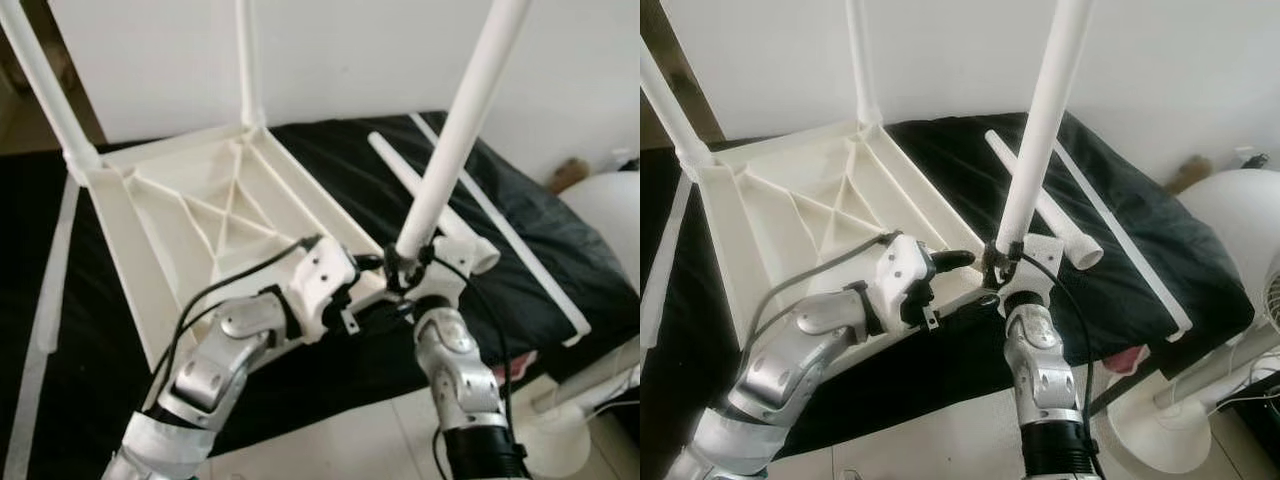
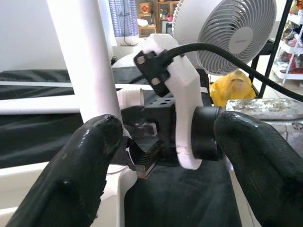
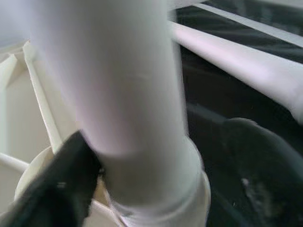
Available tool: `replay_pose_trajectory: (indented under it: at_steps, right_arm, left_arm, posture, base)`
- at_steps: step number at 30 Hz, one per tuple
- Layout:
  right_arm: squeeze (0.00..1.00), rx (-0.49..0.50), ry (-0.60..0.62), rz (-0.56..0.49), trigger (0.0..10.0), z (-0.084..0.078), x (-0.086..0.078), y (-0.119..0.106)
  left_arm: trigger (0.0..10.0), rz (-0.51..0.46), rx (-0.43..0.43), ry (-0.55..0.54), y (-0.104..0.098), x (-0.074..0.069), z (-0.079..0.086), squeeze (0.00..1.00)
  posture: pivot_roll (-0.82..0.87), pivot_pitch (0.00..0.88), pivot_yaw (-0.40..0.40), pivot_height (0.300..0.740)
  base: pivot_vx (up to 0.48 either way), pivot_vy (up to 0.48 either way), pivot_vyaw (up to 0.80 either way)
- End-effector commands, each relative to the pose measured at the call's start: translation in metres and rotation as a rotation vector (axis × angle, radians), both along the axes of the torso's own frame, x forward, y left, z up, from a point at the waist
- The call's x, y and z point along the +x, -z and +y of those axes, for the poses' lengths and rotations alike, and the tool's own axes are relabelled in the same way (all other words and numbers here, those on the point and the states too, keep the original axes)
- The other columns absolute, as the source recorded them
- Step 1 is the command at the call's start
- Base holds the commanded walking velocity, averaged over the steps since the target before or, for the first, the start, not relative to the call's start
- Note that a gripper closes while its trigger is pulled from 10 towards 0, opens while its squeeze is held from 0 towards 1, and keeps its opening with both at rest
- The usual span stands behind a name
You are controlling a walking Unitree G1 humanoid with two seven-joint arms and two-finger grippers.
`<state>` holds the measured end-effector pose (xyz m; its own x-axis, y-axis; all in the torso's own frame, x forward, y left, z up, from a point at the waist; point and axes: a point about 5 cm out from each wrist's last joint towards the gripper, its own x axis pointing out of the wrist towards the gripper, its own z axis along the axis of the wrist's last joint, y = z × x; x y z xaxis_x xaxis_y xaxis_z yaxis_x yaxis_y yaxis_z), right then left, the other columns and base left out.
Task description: Building children table
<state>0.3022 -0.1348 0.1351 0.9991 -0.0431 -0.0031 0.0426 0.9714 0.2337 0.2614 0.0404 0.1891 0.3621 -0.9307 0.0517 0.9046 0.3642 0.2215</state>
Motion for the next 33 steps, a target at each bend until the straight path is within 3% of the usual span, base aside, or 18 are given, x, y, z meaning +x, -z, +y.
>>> replay_pose_trajectory:
  at_steps: [1, 2, 3, 4, 8, 14, 17, 18, 23, 29, 33]
  right_arm:
    - [1.0, 0.027, 0.005, 0.003, 10.0, -0.005, -0.002, 0.002]
    - [0.9, 0.017, -0.056, -0.023, 10.0, -0.006, -0.004, -0.001]
    - [0.9, 0.017, -0.056, -0.023, 10.0, -0.006, -0.004, -0.001]
    - [0.0, 0.003, -0.103, -0.034, 10.0, -0.008, -0.006, 0.0]
    - [0.0, -0.024, -0.14, -0.036, 10.0, -0.013, -0.005, 0.001]
    - [0.0, -0.158, -0.319, -0.062, 10.0, -0.023, 0.002, 0.0]
    - [0.0, -0.212, -0.333, -0.063, 10.0, -0.03, 0.008, -0.002]
    - [0.0, -0.245, -0.373, -0.071, 10.0, -0.032, 0.014, -0.004]
    - [0.0, -0.276, -0.43, -0.085, 10.0, -0.031, 0.024, -0.008]
    - [0.0, -0.352, -0.613, -0.072, 10.0, -0.016, 0.036, -0.007]
    - [0.0, -0.362, -0.661, -0.058, 10.0, -0.008, 0.043, -0.006]
  left_arm:
    - [10.0, -0.009, 0.01, -0.002, 0.002, 0.0, -0.002, 0.0]
    - [10.0, -0.035, 0.025, -0.014, 0.003, -0.001, 0.0, 0.0]
    - [10.0, -0.035, 0.025, -0.014, 0.003, -0.001, 0.0, 0.0]
    - [10.0, -0.043, 0.034, -0.019, 0.004, -0.001, 0.002, 0.0]
    - [10.0, -0.05, 0.039, -0.026, 0.004, 0.0, 0.004, 0.0]
    - [10.0, -0.066, 0.038, -0.028, 0.003, 0.002, 0.002, 0.0]
    - [10.0, -0.049, 0.033, -0.009, 0.003, 0.0, 0.001, 0.0]
    - [10.0, -0.004, 0.029, 0.03, 0.005, -0.002, 0.0, 0.0]
    - [10.0, -0.021, 0.032, 0.035, 0.005, -0.003, 0.0, 0.0]
    - [10.0, -0.033, 0.025, 0.029, 0.002, -0.002, 0.0, 0.0]
    - [10.0, -0.03, 0.024, 0.026, 0.003, -0.003, 0.0, 0.0]
  posture:
    - [-0.05, 0.02, -0.025, 0.74]
    - [-0.04, 0.015, -0.026, 0.74]
    - [-0.04, 0.015, -0.026, 0.74]
    - [-0.05, 0.011, -0.024, 0.74]
    - [-0.05, 0.007, -0.02, 0.74]
    - [-0.05, 0.005, -0.015, 0.74]
    - [-0.05, 0.003, -0.015, 0.74]
    - [-0.05, 0.0, -0.015, 0.74]
    - [-0.05, 0.0, -0.015, 0.74]
    - [-0.04, 0.0, -0.02, 0.74]
    - [-0.02, 0.005, -0.023, 0.74]
  base:
    - [0.0, 0.0, 0.0]
    - [0.0, 0.0, 0.0]
    - [0.0, 0.0, 0.0]
    - [0.0, 0.0, 0.0]
    - [0.0, 0.0, 0.0]
    - [0.0, 0.0, 0.0]
    - [0.0, 0.0, 0.0]
    - [0.0, 0.0, 0.0]
    - [0.0, 0.0, 0.0]
    - [0.0, 0.0, 0.0]
    - [0.0, 0.0, 0.0]
